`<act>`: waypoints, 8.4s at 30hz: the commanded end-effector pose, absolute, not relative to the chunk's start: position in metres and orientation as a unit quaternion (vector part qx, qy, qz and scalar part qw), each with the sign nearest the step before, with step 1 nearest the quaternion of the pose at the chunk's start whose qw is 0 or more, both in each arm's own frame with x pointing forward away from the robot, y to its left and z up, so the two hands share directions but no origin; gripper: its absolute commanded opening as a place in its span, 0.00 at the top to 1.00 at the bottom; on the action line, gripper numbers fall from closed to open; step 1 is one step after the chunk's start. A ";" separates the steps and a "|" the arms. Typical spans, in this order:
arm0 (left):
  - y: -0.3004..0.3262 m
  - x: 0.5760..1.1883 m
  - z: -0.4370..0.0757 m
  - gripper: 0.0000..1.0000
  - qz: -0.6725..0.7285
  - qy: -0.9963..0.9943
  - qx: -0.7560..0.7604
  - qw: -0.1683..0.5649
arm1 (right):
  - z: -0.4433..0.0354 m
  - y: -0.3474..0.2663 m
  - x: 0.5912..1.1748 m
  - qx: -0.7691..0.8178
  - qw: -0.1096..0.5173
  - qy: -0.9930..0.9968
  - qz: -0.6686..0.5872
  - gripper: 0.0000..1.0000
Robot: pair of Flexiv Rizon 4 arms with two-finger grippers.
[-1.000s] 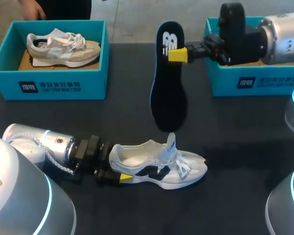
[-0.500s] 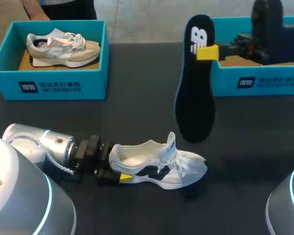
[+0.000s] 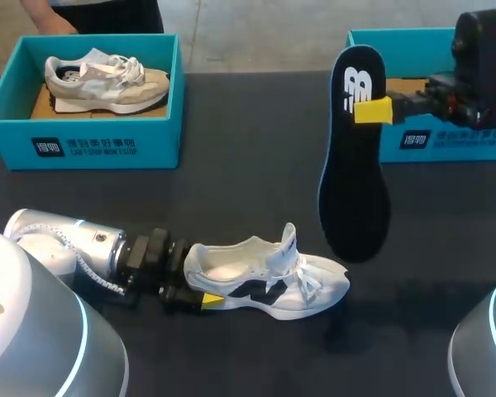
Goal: Take the shoe out of the shoebox, open the shoe tongue, remove and reinsert the insole, then place the shoe into the shoebox
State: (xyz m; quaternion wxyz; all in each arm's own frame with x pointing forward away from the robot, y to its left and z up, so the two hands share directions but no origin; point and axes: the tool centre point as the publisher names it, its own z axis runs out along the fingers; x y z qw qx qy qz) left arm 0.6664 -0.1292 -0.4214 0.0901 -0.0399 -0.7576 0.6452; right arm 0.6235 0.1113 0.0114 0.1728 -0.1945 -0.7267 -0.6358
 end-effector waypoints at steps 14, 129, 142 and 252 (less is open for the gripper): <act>-0.123 0.660 -0.430 0.00 0.635 -0.765 -0.041 0.097 | 0.011 0.112 0.620 -0.201 0.167 -0.727 -0.635 1.00; -0.053 0.677 -0.344 0.00 0.046 -0.995 -0.067 0.048 | 0.011 0.112 0.620 -0.201 0.167 -0.727 -0.635 1.00; -0.094 0.709 -0.309 0.00 0.076 -0.993 -0.087 -0.001 | 0.011 0.112 0.620 -0.201 0.167 -0.727 -0.635 1.00; -0.200 0.671 -0.362 1.00 0.028 -0.688 -0.723 0.059 | 0.011 0.112 0.620 -0.201 0.167 -0.727 -0.635 1.00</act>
